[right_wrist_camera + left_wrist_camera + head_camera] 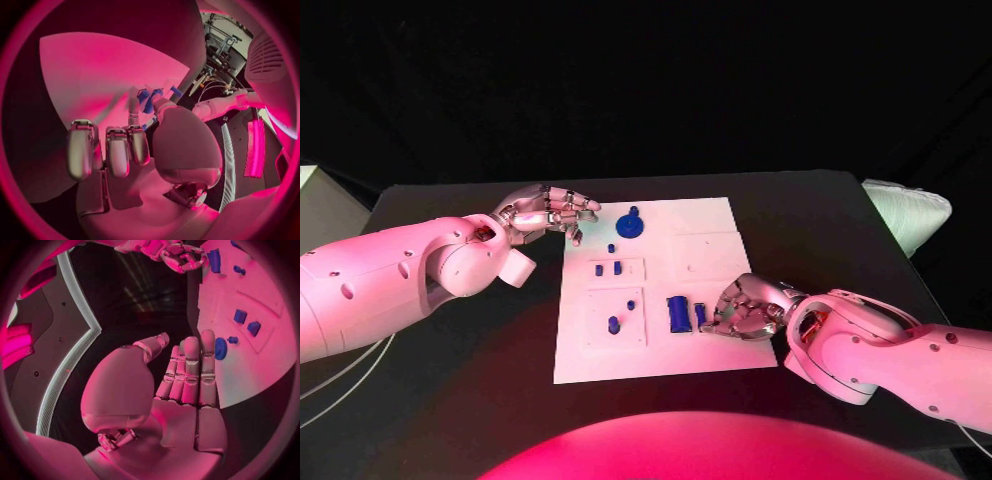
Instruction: Assemble the parts on the task board
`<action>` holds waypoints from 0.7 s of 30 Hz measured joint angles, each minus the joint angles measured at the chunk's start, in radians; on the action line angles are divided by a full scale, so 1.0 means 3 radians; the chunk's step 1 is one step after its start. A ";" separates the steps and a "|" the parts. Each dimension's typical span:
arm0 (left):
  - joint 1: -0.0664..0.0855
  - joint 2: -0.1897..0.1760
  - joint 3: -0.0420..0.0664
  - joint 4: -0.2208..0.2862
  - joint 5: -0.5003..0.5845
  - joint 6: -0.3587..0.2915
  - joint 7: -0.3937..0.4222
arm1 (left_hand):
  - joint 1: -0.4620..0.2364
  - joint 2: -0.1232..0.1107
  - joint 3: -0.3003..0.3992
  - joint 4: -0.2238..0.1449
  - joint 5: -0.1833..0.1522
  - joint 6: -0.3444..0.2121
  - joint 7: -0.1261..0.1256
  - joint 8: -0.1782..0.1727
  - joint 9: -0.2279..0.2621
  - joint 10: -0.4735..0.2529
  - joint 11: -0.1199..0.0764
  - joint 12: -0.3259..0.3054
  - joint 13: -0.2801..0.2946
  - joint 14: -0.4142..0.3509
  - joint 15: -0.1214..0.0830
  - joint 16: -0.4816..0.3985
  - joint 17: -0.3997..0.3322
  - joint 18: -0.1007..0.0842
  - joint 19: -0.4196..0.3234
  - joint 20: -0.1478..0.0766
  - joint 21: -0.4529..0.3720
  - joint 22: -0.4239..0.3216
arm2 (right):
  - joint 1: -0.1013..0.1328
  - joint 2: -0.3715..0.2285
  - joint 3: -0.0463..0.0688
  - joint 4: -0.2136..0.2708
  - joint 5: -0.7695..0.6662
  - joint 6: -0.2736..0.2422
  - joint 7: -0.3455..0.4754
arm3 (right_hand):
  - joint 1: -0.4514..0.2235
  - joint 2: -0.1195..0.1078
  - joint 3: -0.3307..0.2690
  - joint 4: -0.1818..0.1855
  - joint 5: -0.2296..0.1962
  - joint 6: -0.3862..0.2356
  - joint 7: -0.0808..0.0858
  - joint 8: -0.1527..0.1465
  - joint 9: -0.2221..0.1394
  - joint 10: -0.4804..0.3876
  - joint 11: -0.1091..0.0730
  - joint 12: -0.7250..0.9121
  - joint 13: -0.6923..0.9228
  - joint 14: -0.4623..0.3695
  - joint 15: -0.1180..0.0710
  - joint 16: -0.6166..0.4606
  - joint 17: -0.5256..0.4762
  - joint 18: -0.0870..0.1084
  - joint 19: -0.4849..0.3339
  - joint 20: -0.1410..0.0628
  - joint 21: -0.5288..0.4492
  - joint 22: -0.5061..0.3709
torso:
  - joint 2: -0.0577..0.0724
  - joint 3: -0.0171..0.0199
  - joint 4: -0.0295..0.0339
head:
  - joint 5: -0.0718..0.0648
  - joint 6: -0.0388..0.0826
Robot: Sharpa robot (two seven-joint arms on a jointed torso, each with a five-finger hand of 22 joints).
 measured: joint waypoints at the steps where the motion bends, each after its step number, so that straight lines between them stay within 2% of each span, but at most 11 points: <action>1: 0.0000 0.0000 0.0000 0.0000 0.0000 0.0000 0.0000 | 0.0000 0.0000 0.0000 0.0000 0.0000 0.0000 0.0000 0.0000 0.0000 0.0000 0.0000 0.0000 0.0000 0.0000 0.0000 0.0000 0.0001 0.0000 0.0000 0.0000 0.0000 0.0000 | 0.0000 0.0002 0.0000 -0.0004 0.0000 0.0009 0.0000 | 0.0000 0.0000 0.0000 0.0000 0.0000 0.0000 0.0000 0.0000 0.0000 0.0000 0.0000 0.0000 0.0000 0.0000 0.0000 0.0000 0.0000 0.0000 0.0000 0.0000 0.0000 0.0000 | 0.0000 0.0000 0.0000 | 0.0001 0.0000; 6: 0.0000 0.0001 0.0000 0.0000 0.0000 0.0001 0.0000 | 0.0000 0.0000 0.0000 0.0000 0.0000 0.0000 0.0000 0.0000 0.0000 0.0000 0.0000 0.0000 0.0000 0.0000 0.0000 0.0000 0.0002 0.0000 0.0000 0.0000 0.0000 0.0000 | 0.0000 0.0034 0.0000 -0.0023 -0.0010 0.0037 -0.0014 | 0.0087 0.0017 0.0000 0.0000 -0.0012 0.0000 0.0000 0.0013 0.0000 0.0000 0.0000 0.0000 0.0000 0.0000 0.0000 0.0000 0.0000 0.0000 0.0000 0.0000 0.0000 0.0000 | 0.0000 -0.0001 0.0002 | 0.0001 0.0000; 9: 0.0000 0.0001 0.0000 0.0000 0.0000 0.0001 0.0000 | 0.0000 0.0000 0.0000 0.0000 0.0000 -0.0007 -0.0007 0.0000 -0.0001 0.0000 0.0000 0.0007 -0.0001 0.0000 0.0000 0.0000 0.0002 0.0000 0.0000 0.0000 0.0000 -0.0001 | 0.0000 0.0062 0.0000 -0.0035 -0.0026 0.0036 -0.0043 | 0.0124 0.0054 0.0000 0.0000 -0.0012 0.0000 0.0000 0.0013 -0.0003 0.0000 0.0000 0.0000 0.0000 0.0000 0.0000 0.0000 0.0000 0.0000 0.0000 0.0000 0.0000 0.0000 | 0.0000 -0.0001 0.0002 | 0.0000 0.0000; 21: -0.0001 0.0000 0.0000 0.0001 0.0000 0.0002 0.0002 | 0.0000 0.0000 0.0000 0.0000 0.0000 -0.0012 -0.0012 0.0000 -0.0004 0.0000 0.0000 0.0013 -0.0003 0.0000 0.0000 0.0000 0.0001 0.0000 0.0000 0.0000 0.0000 -0.0004 | -0.0001 0.0134 0.0001 -0.0110 -0.0097 -0.0021 -0.0196 | 0.0153 0.0083 0.0010 0.0010 -0.0030 0.0000 0.0000 0.0013 -0.0008 0.0000 0.0000 0.0000 0.0000 0.0000 0.0000 0.0000 -0.0001 0.0000 0.0000 0.0000 0.0003 0.0002 | 0.0001 -0.0001 0.0002 | 0.0002 0.0000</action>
